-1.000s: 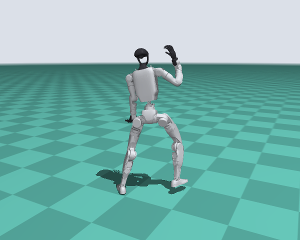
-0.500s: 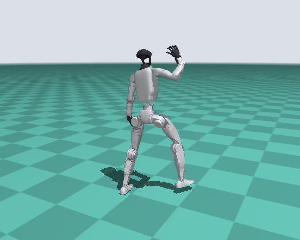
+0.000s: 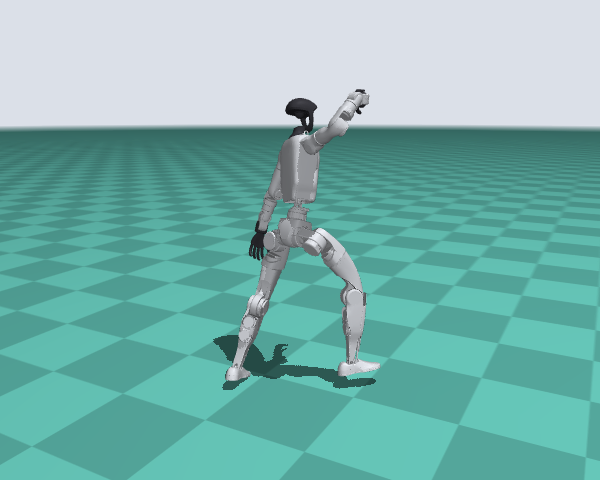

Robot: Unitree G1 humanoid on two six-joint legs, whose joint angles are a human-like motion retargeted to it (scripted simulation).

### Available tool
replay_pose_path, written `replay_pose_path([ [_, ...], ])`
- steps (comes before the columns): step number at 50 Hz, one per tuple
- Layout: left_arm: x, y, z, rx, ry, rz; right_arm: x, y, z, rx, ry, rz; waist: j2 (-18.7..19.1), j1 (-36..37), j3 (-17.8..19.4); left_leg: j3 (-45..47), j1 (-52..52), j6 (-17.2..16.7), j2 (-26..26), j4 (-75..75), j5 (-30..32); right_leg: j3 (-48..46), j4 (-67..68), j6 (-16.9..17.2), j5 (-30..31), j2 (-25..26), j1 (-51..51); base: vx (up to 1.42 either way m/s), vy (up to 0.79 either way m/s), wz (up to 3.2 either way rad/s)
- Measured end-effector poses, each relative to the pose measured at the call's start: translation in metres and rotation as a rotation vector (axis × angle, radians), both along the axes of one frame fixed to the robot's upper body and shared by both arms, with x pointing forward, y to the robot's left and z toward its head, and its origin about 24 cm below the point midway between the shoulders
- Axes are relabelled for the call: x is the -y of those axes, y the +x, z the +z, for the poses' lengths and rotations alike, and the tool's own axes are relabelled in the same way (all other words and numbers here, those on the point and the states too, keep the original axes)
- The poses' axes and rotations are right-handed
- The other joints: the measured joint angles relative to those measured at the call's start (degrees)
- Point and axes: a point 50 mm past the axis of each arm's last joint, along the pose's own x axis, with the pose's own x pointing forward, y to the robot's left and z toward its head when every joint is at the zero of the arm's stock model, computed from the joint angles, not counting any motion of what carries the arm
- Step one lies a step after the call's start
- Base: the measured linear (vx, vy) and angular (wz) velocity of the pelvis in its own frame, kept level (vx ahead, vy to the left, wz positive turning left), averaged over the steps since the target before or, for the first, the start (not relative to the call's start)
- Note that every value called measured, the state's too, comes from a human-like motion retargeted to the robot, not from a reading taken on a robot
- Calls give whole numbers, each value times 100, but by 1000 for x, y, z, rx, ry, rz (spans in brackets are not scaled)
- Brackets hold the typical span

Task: Kungfu

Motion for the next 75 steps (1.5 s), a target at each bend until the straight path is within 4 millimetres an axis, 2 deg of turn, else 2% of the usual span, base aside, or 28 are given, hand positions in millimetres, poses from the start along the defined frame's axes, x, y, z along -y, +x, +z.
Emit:
replay_pose_path([
  [3, -16, -9, 10, -67, 21, -62, -3, 5, -6, -20, -10, 22, -40, 92, -57, -285, 247, 183, 671, 564, 1178, 104, -50, -135, -621, 737, 518, 12, -102, -62],
  [5, -25, -5, 14, -94, 32, -133, -2, 8, -8, -33, -22, 23, -352, 376, 7, -916, 19, 1011, 755, 1647, 1754, 371, -325, -161, -784, 969, 1007, 10, -72, -126],
  [7, -30, -1, 16, -106, 49, -205, 0, 12, -9, -36, -27, 14, -638, 907, 125, -1660, -324, 1247, 387, 2829, 1653, 731, -644, -148, -812, 1265, 1457, 5, -69, -217],
  [10, -31, -2, 16, -116, 78, -302, -1, 19, -12, -51, -24, 27, -998, 1629, 239, -3042, -987, 623, -1036, 4312, 950, 1187, -1063, -26, -791, 1483, 2048, 13, -42, -220],
  [12, -30, -11, 17, -136, 102, -331, -5, 25, -15, -69, -17, 64, -1157, 1810, 269, -3008, -1441, 391, -1394, 4836, 379, 1262, -1288, 114, -806, 1462, 2424, 20, -44, -142],
  [15, -27, -29, 20, -172, 115, -332, -12, 35, -17, -88, -2, 117, -1165, 1806, 342, -2160, -2141, 1010, -756, 5184, -448, 1137, -1673, 188, -760, 1572, 3015, 21, -53, -91],
  [17, -21, -45, 22, -206, 95, -310, -20, 42, -16, -103, 2, 157, -1169, 1956, 435, -2088, -2543, 1148, -836, 5046, -743, 1299, -1955, 160, -672, 1765, 3388, 18, -48, -144],
  [20, -10, -69, 24, -257, 47, -279, -31, 50, -13, -110, -7, 195, -1129, 2237, 608, -2441, -3010, 888, -1268, 4338, -779, 1617, -2308, 3, -544, 2114, 3925, 21, -51, -180],
  [23, 1, -91, 28, -315, 7, -272, -40, 55, -9, -113, -17, 236, -1068, 2650, 803, -2572, -3313, 720, -1313, 3254, -569, 2231, -2488, -292, -506, 2547, 4418, 27, -50, -210],
  [29, 21, -126, 37, -452, -32, -275, -58, 61, -8, -123, -30, 322, -697, 3338, 1116, -2558, -3360, 402, -862, 745, -421, 3522, -2405, -564, -771, 3434, 5410, 52, -48, -201],
  [32, 27, -135, 39, -515, -3, -268, -66, 62, -7, -128, -29, 363, -609, 3658, 1241, -2515, -3242, 0, -804, 3, -471, 4123, -2258, -639, -964, 3638, 5920, 64, -40, -193],
  [35, 25, -125, 35, -533, 69, -270, -73, 61, -5, -136, -27, 397, -577, 3769, 1236, -2995, -3319, 96, -808, 272, -406, 4470, -2140, -692, -1155, 3735, 6221, 75, -40, -145],
  [37, 20, -110, 30, -527, 132, -296, -79, 60, -4, -132, -33, 415, -585, 3848, 1209, -3306, -3280, 268, -883, 704, -388, 4520, -2043, -714, -1328, 3631, 6395, 72, -28, -139],
  [39, 12, -88, 24, -509, 202, -353, -84, 59, -3, -127, -49, 434, -573, 3944, 1164, -3206, -3202, 475, -918, 990, 104, 4481, -1944, -627, -1513, 3428, 6562, 80, -17, -147],
  [40, 7, -75, 21, -497, 238, -388, -87, 58, -4, -127, -61, 439, -578, 4013, 1117, -3084, -3182, 612, -928, 1106, 576, 4451, -1866, -521, -1602, 3289, 6605, 100, -8, -131],
  [42, -6, -39, 17, -502, 310, -464, -95, 61, -8, -136, -91, 458, -692, 3938, 776, -3234, -3713, 749, -1144, 1911, 889, 4298, -1756, -31, -1604, 2938, 6454, 91, 4, -103],
  [44, -23, 27, 15, -452, 422, -494, -105, 64, -10, -132, -113, 488, -762, 3949, 662, -3270, -3982, 886, -1395, 2409, 608, 4173, -1653, 594, -1478, 2623, 6372, 58, 9, -75],
  [47, -45, 173, 37, -115, 620, -535, -107, 73, -15, -144, -118, 473, -793, 4030, 496, -2999, -4093, 903, -1142, 2813, 121, 3585, -1817, 1722, -1162, 2513, 6336, 50, -20, -25],
  [49, -48, 280, 85, 212, 790, -566, -105, 76, -13, -127, -120, 443, -764, 4233, 461, -3250, -4245, 753, -883, 3158, -108, 2836, -1740, 1867, -1004, 2683, 6199, 51, -44, -69],
  [51, -32, 368, 154, 525, 934, -579, -107, 79, -11, -103, -123, 443, -872, 4371, 474, -3019, -4097, 926, -978, 2974, -112, 1911, -1654, 1777, -952, 2000, 5990, 28, 6, -92],
  [53, -13, 425, 232, 797, 1066, -560, -116, 81, -8, -88, -117, 476, -974, 4359, 482, -2780, -3978, 1018, -1040, 2882, -183, 948, -1937, 1600, -362, 1376, 5863, 11, 8, -87],
  [55, 8, 459, 311, 1046, 1186, -525, -128, 80, -2, -68, -122, 519, -913, 4324, 492, -2635, -3893, 1054, -956, 2897, -291, 382, -2103, 1238, 243, 1217, 5780, 10, 9, -108],
  [57, 25, 471, 386, 1253, 1302, -487, -141, 76, 4, -36, -139, 556, -783, 4263, 527, -2519, -3779, 1103, -870, 2904, -423, -131, -2002, 1437, 285, 1067, 5801, -3, 14, -90],
  [60, 62, 472, 475, 1509, 1406, -498, -155, 73, 7, -10, -159, 592, -721, 4166, 434, -2246, -3615, 1170, -770, 2887, -638, -583, -2394, 1183, 627, 881, 5913, 4, 11, -78],
  [62, 93, 467, 516, 1637, 1415, -586, -158, 72, 7, 20, -154, 603, -739, 4238, 351, -1924, -3412, 1189, -619, 2821, -742, -454, -2457, 1241, 746, 806, 5899, 15, 7, -105],
  [64, 120, 461, 543, 1718, 1419, -689, -161, 73, 6, 63, -138, 605, -757, 4278, 270, -1612, -3143, 1194, -516, 2681, -791, -255, -2429, 1300, 916, 672, 5831, 13, 5, -116],
  [68, 156, 448, 567, 1758, 1498, -886, -170, 75, 7, 139, -77, 613, -593, 4022, 148, -995, -2546, 1155, -267, 2323, -819, -398, -2238, 1225, 1302, 396, 5629, -7, 4, -129],
  [75, 191, 436, 553, 1648, 1658, -1238, -173, 82, -3, 94, 103, 670, -220, 3539, 91, 334, -1350, 1027, 124, 1643, -665, -971, -1816, 672, 1417, -122, 5088, -22, -10, -193],
])
